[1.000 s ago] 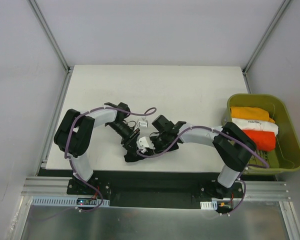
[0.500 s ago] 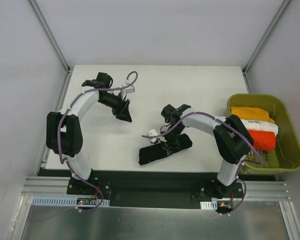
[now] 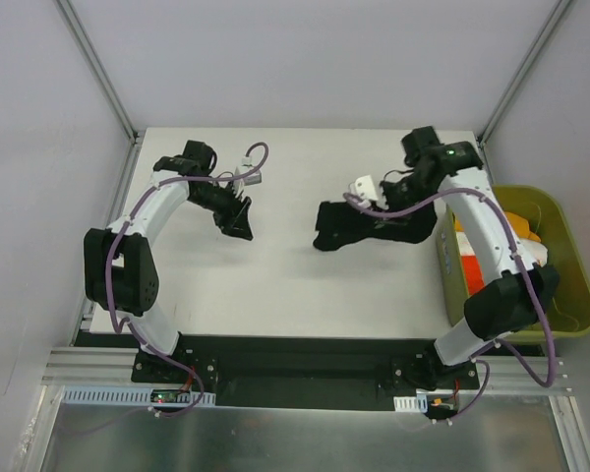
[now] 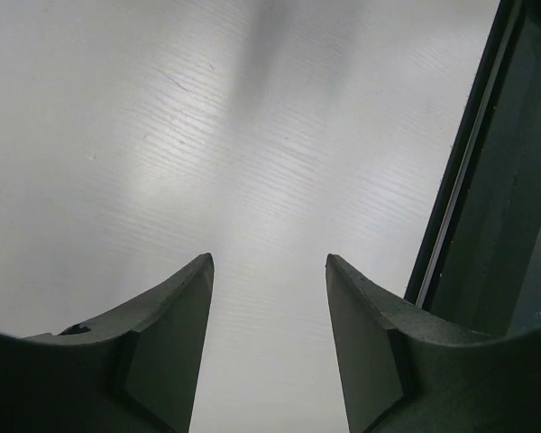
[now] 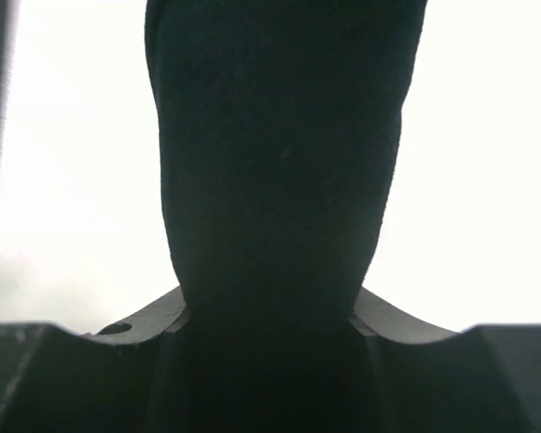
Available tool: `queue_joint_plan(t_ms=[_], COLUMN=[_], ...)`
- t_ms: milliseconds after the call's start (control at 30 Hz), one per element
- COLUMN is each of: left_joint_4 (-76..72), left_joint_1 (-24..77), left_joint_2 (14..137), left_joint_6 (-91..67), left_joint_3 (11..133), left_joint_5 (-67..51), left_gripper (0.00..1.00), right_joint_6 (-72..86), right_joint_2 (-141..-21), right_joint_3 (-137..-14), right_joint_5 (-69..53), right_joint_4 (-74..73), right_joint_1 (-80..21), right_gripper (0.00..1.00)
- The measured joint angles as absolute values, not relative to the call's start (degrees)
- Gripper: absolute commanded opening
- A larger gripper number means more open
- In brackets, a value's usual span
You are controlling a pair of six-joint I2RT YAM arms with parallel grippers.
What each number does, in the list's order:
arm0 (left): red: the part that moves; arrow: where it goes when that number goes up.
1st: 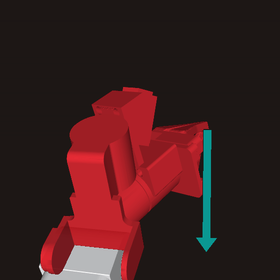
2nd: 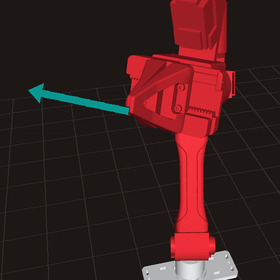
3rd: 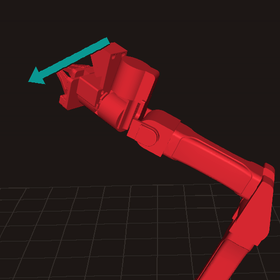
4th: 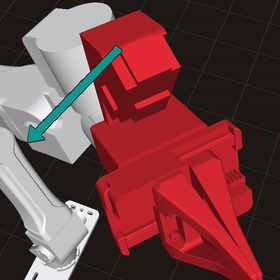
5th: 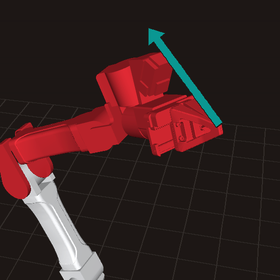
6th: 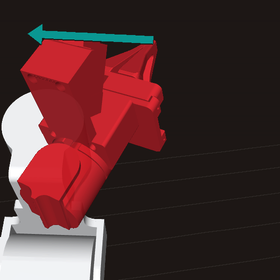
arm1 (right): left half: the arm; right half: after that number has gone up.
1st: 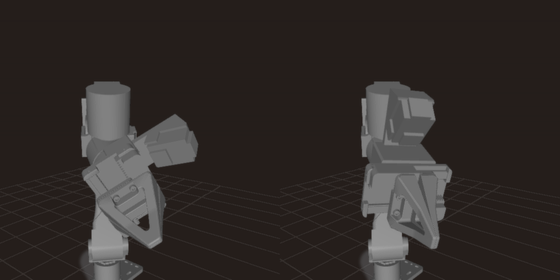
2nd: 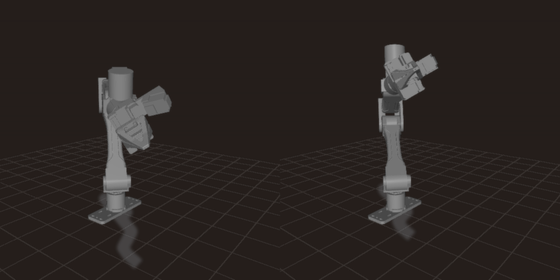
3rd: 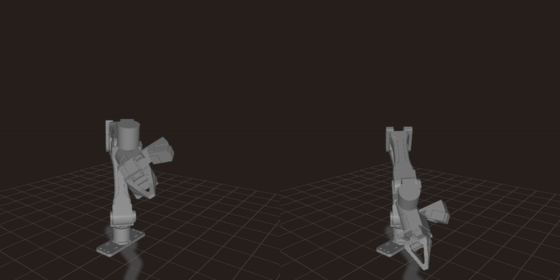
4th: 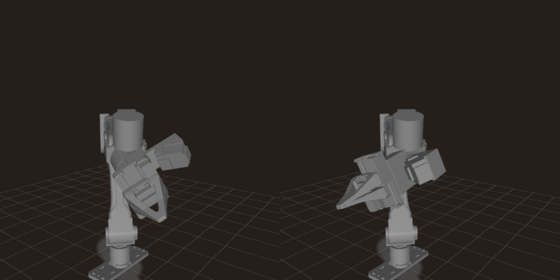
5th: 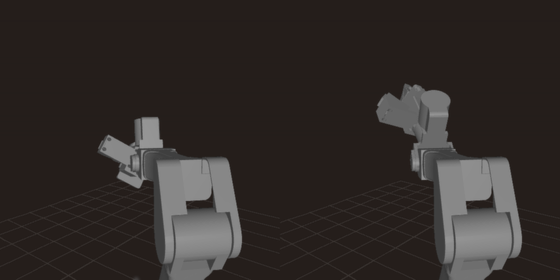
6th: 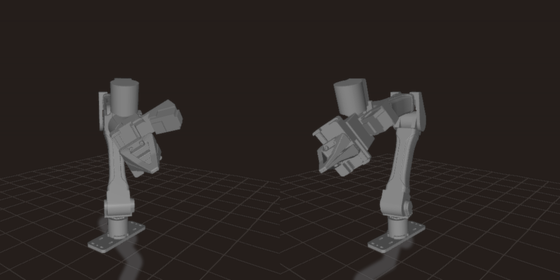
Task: Roll the t-shirts
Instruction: Roll the T-shirt to the center of the board.
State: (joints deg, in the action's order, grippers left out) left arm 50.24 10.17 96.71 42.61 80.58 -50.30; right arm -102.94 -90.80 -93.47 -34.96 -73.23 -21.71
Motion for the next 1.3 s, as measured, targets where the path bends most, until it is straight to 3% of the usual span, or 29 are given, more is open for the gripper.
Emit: queue_joint_plan(t_ms=[233,700,1133,1300], left_joint_4=[52.01,53.12,56.1,56.62], left_joint_1=[10.26,15.27,16.53,16.58], left_joint_2=[97.62,98.19,98.13,98.13], left_joint_6=[44.27,45.89,47.2,47.77], left_joint_3=[79.7,74.67,71.64,71.5], left_joint_5=[-49.25,-45.5,-40.64,-39.51], left_gripper=[0.52,0.52,0.52,0.51], right_joint_6=[-107.57,-111.72,-112.03,-112.09], right_joint_2=[-90.35,-88.47,-86.32,-86.11], right_joint_3=[-104.18,-104.29,-76.77,-77.82], right_joint_5=[-32.34,-31.59,-32.12,-32.29], right_joint_4=[-74.08,-75.4,-70.76,-70.54], right_joint_1=[0.93,34.52,40.34,41.06], right_gripper=[0.01,0.01,0.01,0.01])
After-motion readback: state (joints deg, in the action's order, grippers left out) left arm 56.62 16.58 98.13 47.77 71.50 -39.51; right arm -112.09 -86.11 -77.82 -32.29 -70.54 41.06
